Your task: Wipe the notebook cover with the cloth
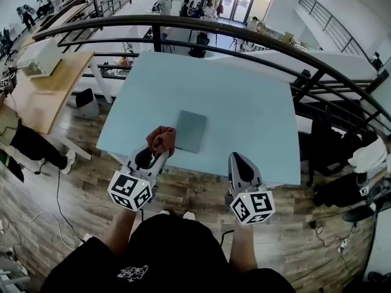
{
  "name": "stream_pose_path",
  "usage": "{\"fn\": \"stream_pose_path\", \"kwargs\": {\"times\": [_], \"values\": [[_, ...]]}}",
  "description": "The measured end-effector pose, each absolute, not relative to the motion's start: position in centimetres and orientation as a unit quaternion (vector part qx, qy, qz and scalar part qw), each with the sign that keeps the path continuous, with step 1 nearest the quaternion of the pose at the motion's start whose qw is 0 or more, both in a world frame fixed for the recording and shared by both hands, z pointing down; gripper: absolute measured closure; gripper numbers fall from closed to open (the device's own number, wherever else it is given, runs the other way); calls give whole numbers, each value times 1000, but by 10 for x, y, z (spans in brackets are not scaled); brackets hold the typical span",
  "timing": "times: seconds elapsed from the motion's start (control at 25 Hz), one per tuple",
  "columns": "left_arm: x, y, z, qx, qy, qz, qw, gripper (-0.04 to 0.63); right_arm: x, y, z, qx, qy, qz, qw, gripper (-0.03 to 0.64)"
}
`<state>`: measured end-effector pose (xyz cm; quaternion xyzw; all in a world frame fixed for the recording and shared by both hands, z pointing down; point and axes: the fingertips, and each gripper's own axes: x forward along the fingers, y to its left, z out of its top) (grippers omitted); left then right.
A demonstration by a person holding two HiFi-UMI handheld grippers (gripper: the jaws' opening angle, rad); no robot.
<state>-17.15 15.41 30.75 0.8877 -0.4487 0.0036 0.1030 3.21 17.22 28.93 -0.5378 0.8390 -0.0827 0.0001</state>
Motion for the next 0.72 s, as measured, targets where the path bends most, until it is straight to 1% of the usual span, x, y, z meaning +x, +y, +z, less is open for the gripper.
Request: {"fn": "stream_pose_path", "kwargs": {"times": [0.16, 0.72], "values": [[-168, 154, 307, 883, -458, 7, 104, 466, 43, 171, 290, -538, 838, -95, 14, 615], [-149, 170, 319, 874, -475, 25, 103, 466, 58, 176, 306, -512, 852, -113, 17, 615]]}}
